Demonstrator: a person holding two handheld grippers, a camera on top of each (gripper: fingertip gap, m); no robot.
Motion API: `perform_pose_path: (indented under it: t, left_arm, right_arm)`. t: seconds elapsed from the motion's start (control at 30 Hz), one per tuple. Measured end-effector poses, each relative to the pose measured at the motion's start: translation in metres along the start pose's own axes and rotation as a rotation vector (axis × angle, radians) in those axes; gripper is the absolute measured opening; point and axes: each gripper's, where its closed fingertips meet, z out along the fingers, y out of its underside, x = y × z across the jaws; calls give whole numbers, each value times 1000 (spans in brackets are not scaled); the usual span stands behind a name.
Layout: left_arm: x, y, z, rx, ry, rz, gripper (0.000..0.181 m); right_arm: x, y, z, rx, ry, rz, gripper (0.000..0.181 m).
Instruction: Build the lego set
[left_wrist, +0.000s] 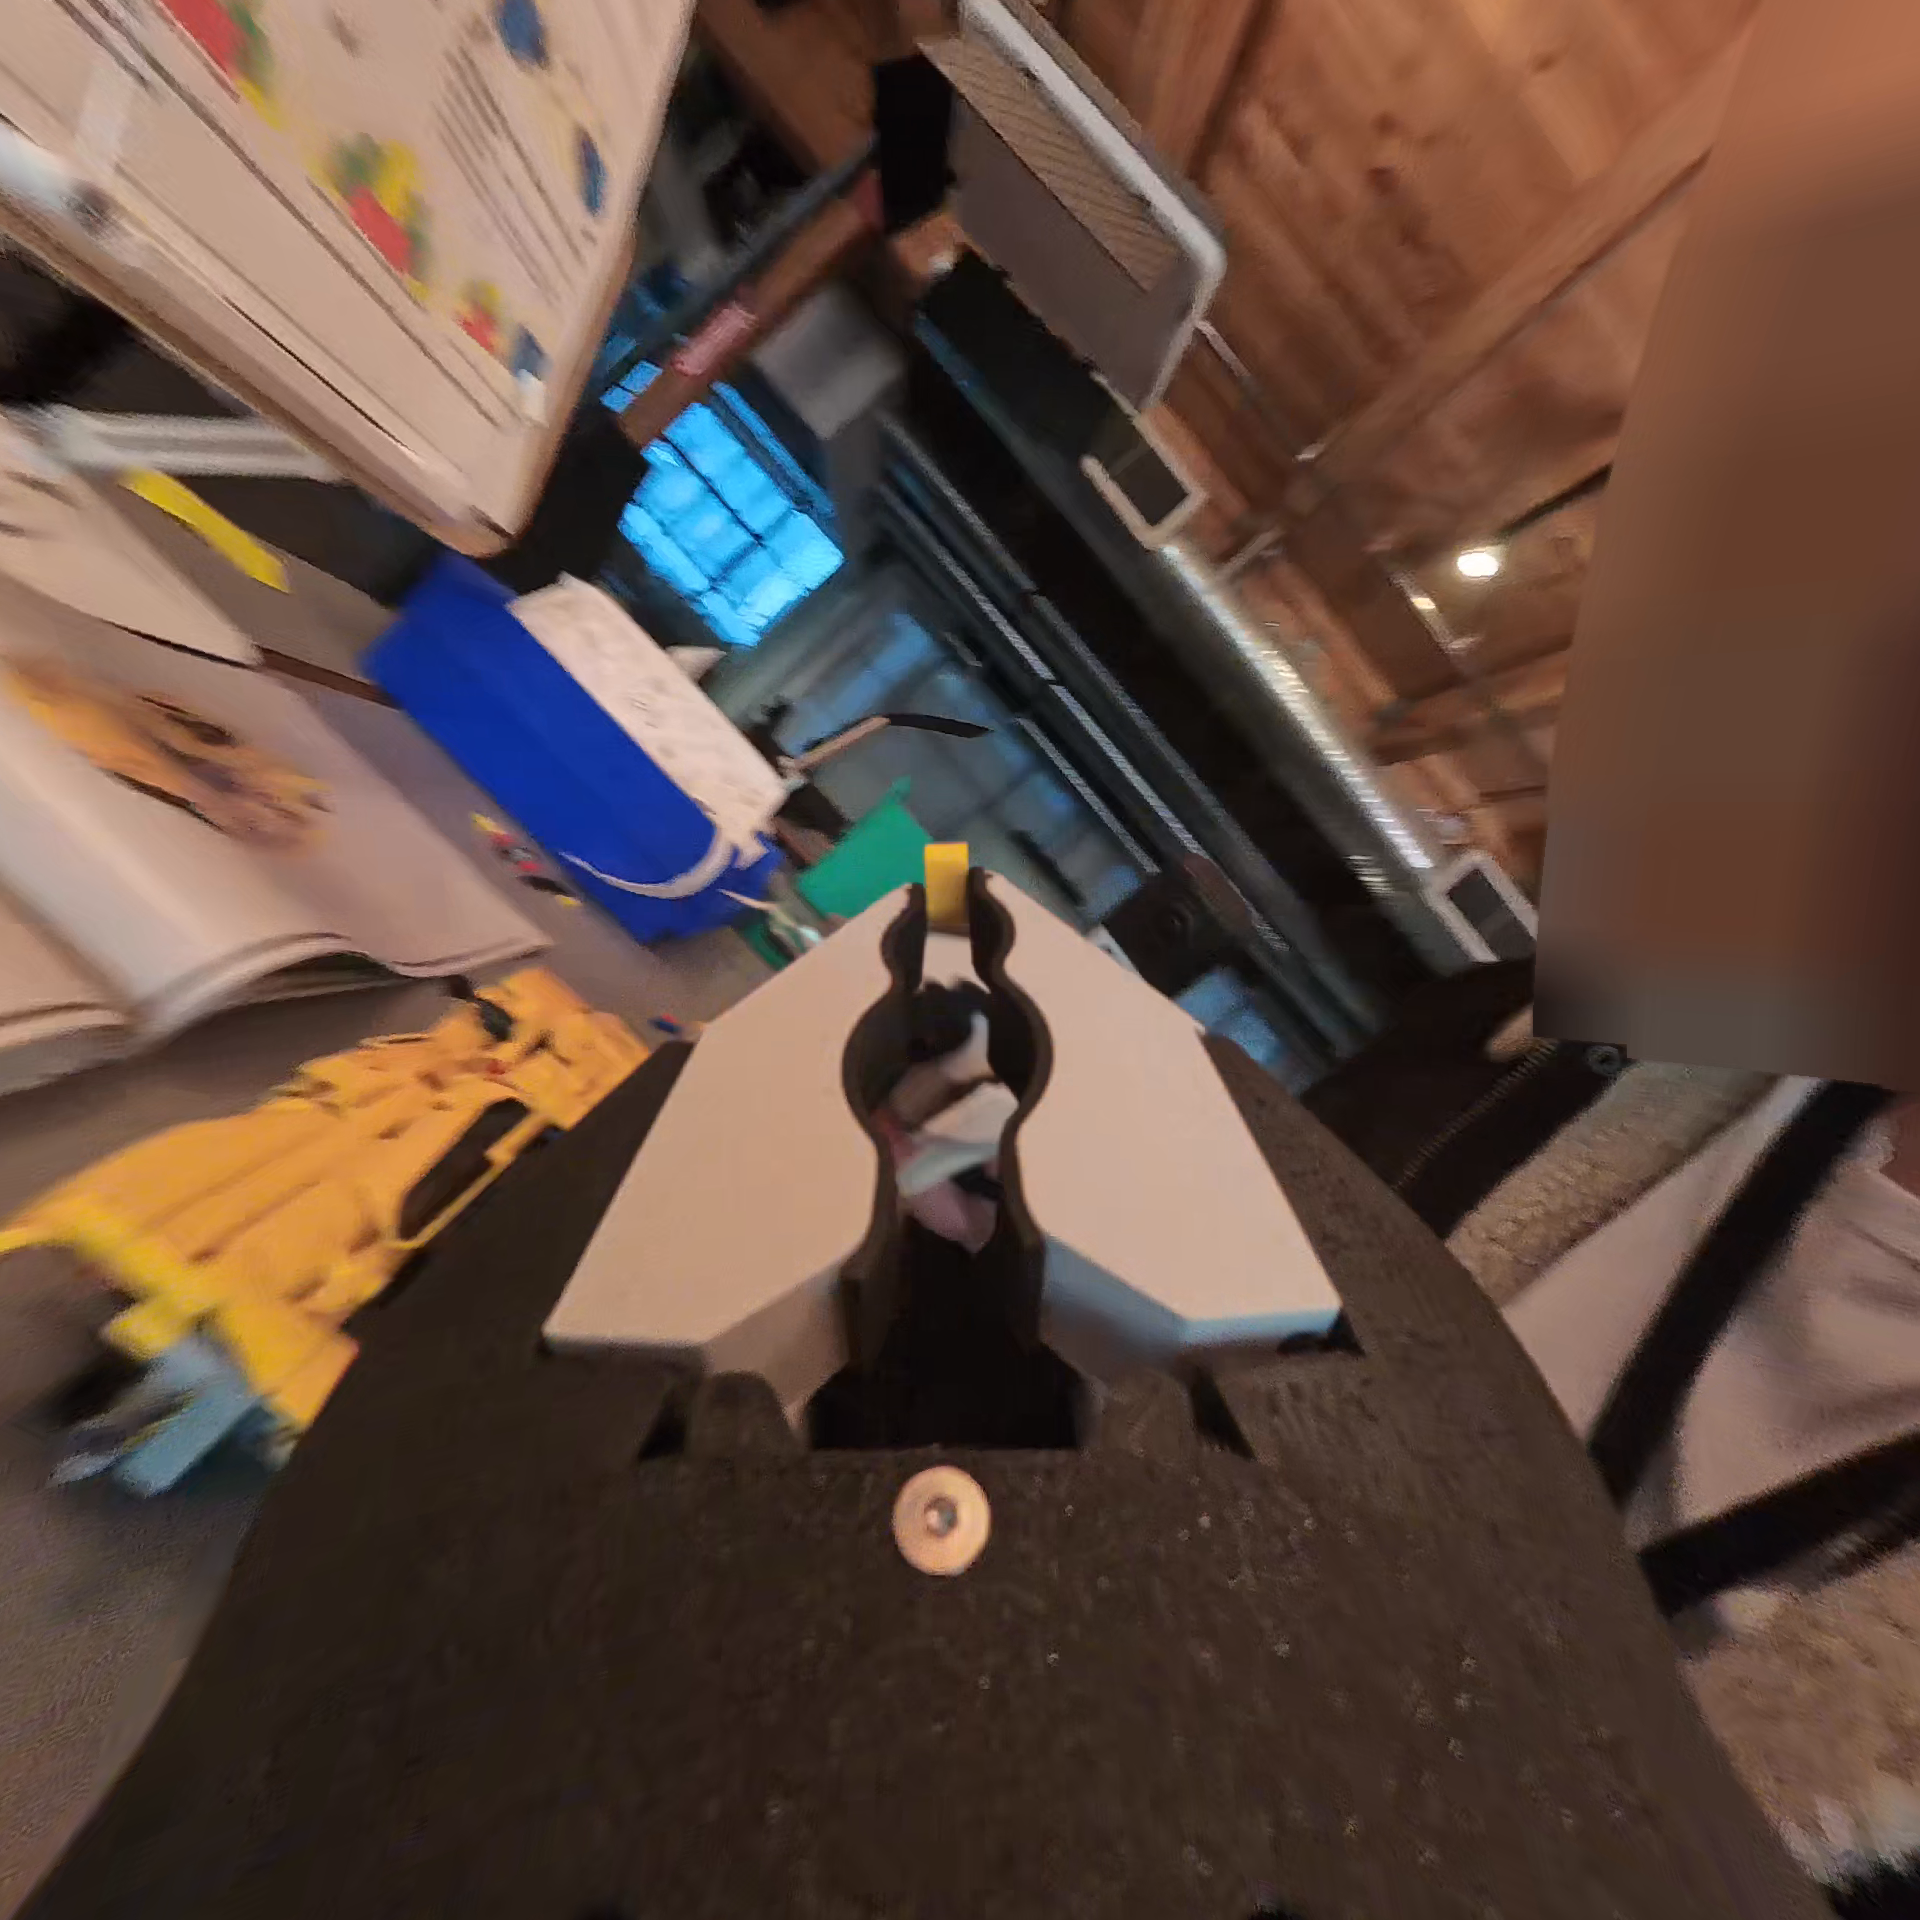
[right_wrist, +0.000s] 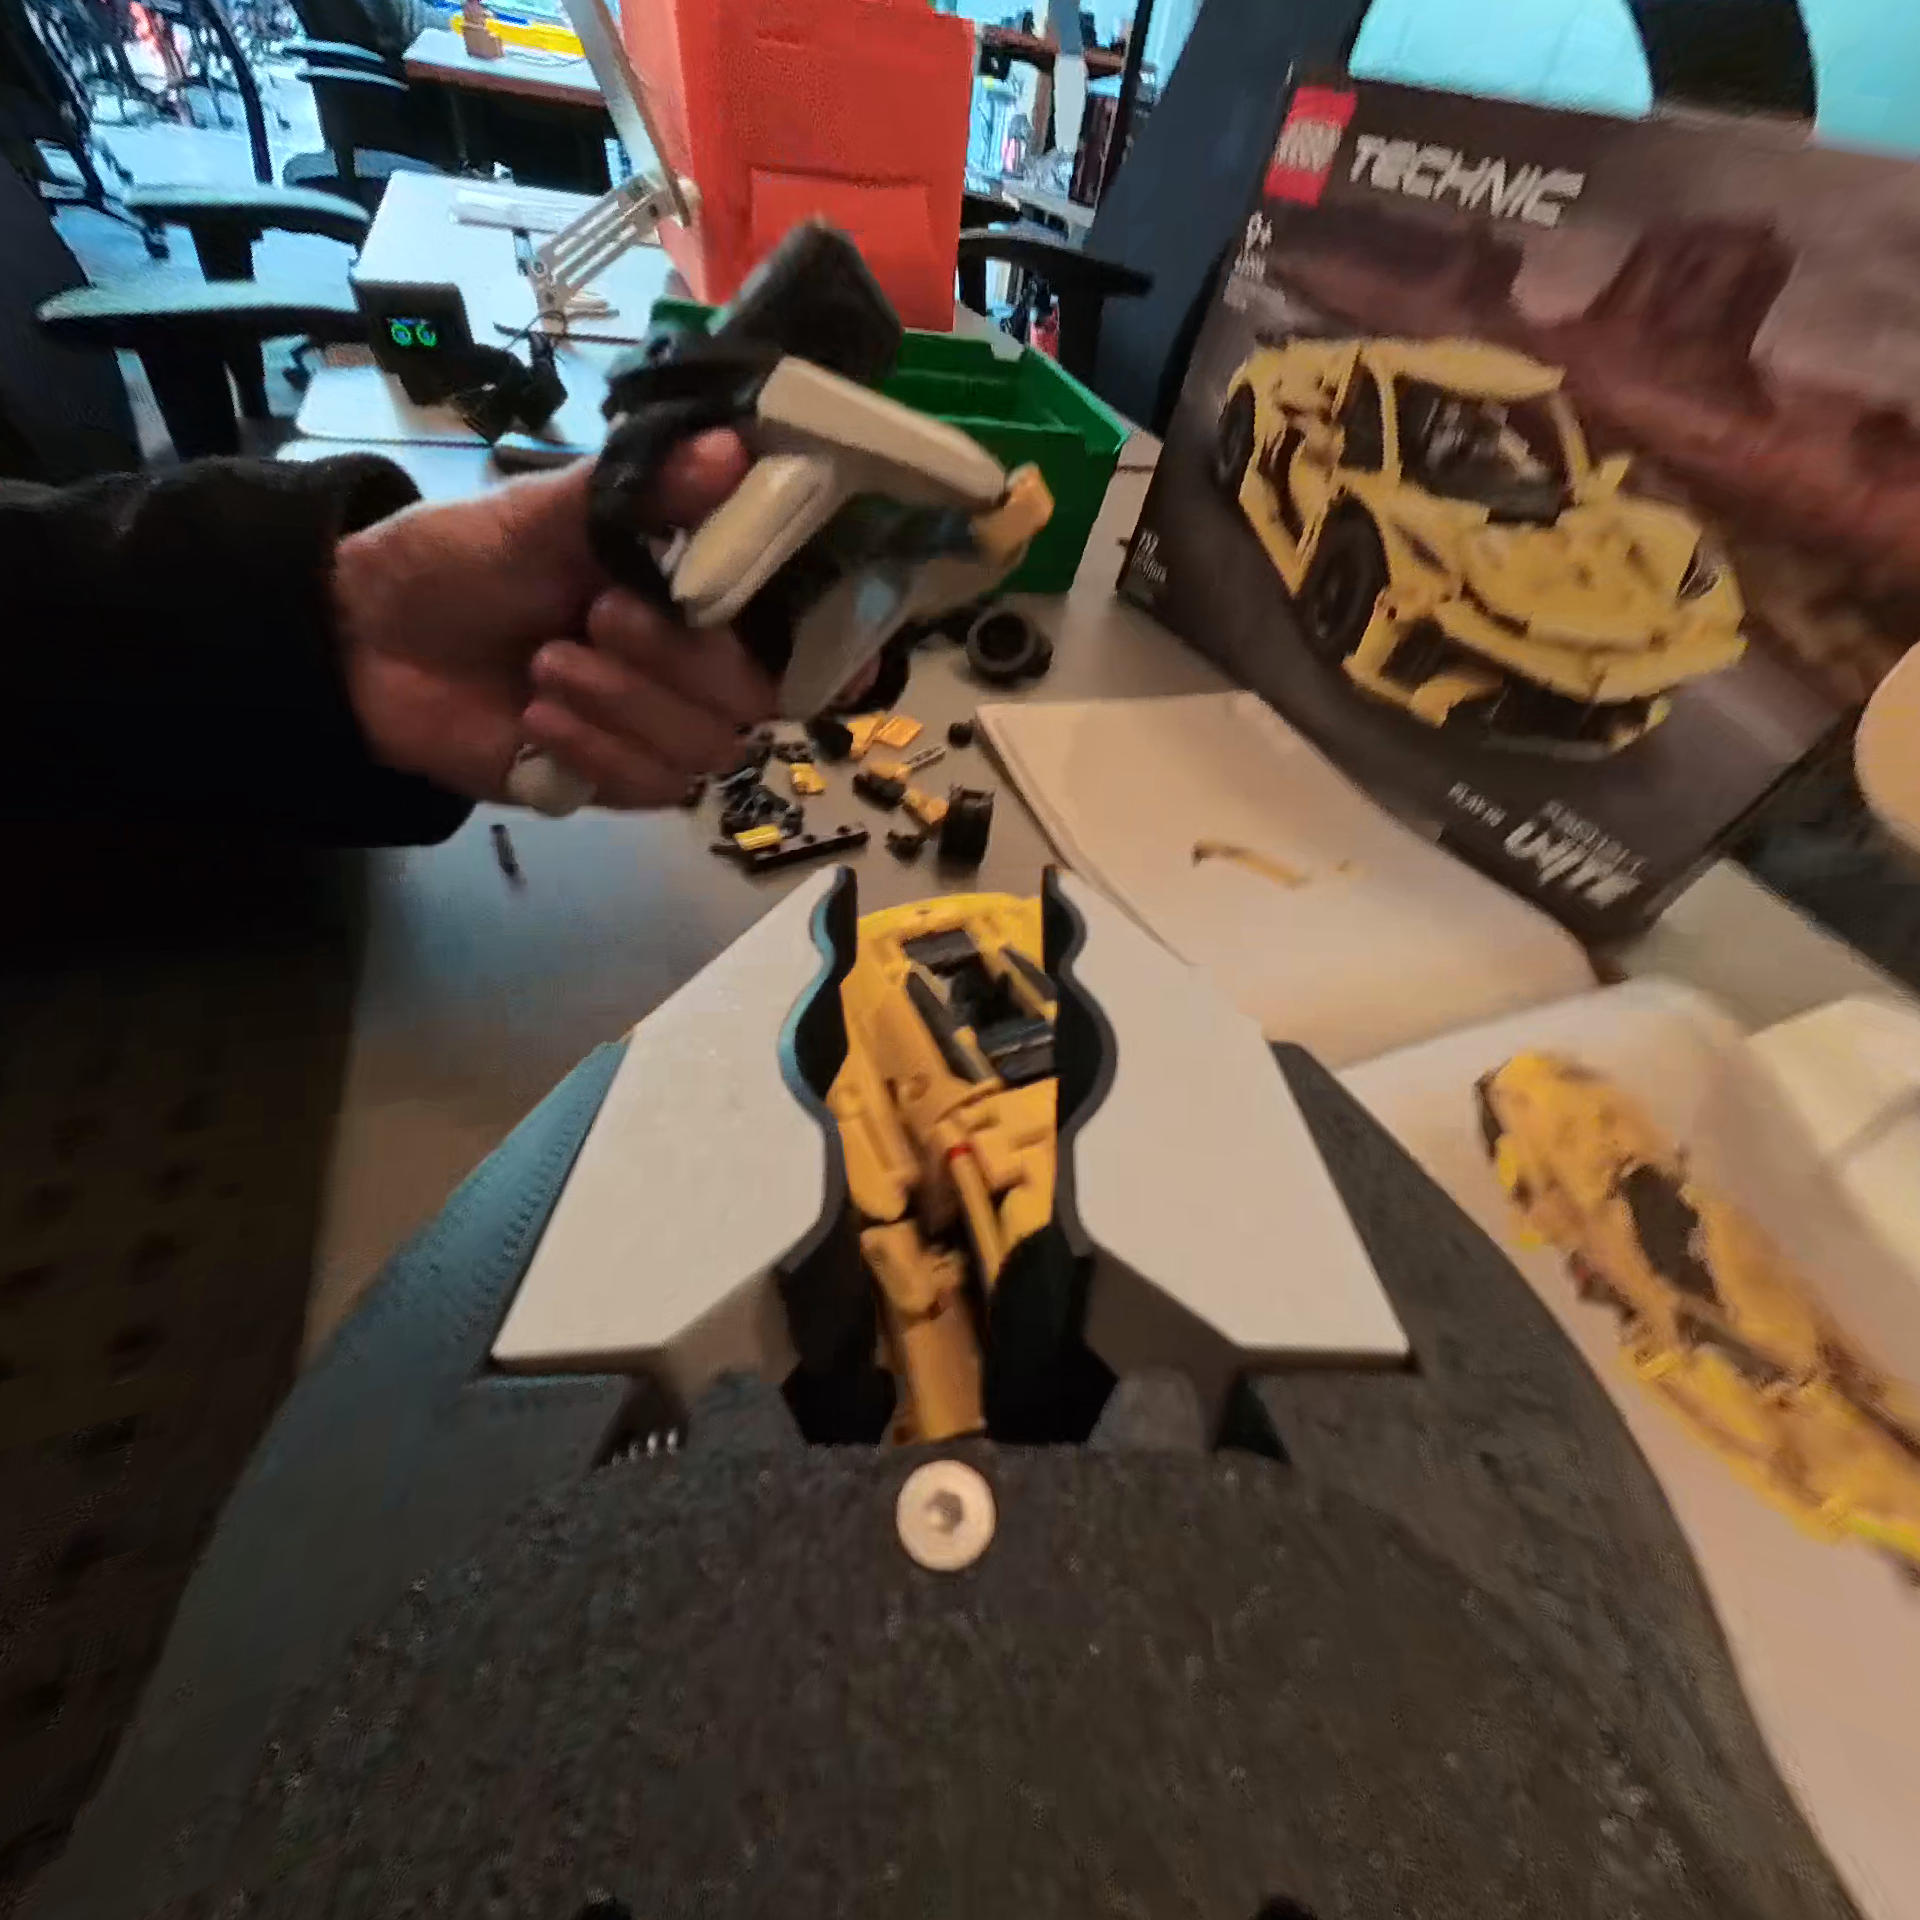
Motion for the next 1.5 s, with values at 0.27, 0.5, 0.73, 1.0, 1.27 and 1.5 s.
perform_pose_path:
  t: [0.27, 0.5, 0.73, 1.0, 1.27, 1.5]
  left_arm:
    - [0, 67, 14, -260, 191, -318, 7]
    - [20, 92, 13, -403, 316, -423, 7]
    - [19, 103, 14, -450, 309, -450, 7]
    - [23, 104, 14, -455, 338, -453, 7]
    - [42, 97, 15, -426, 444, -429, 7]
    - [28, 88, 18, -361, 366, -391, 11]
  right_arm:
    - [-17, -9, 2, 152, -292, -72, 33]
    - [-45, -4, -25, 166, -576, 96, 31]
    - [-53, 0, -26, 130, -633, 103, 24]
    - [-50, -4, -25, 150, -608, 108, 8]
    - [-55, -24, -31, 249, -775, 427, 6]
    - [-42, -23, -27, 263, -782, 609, 5]
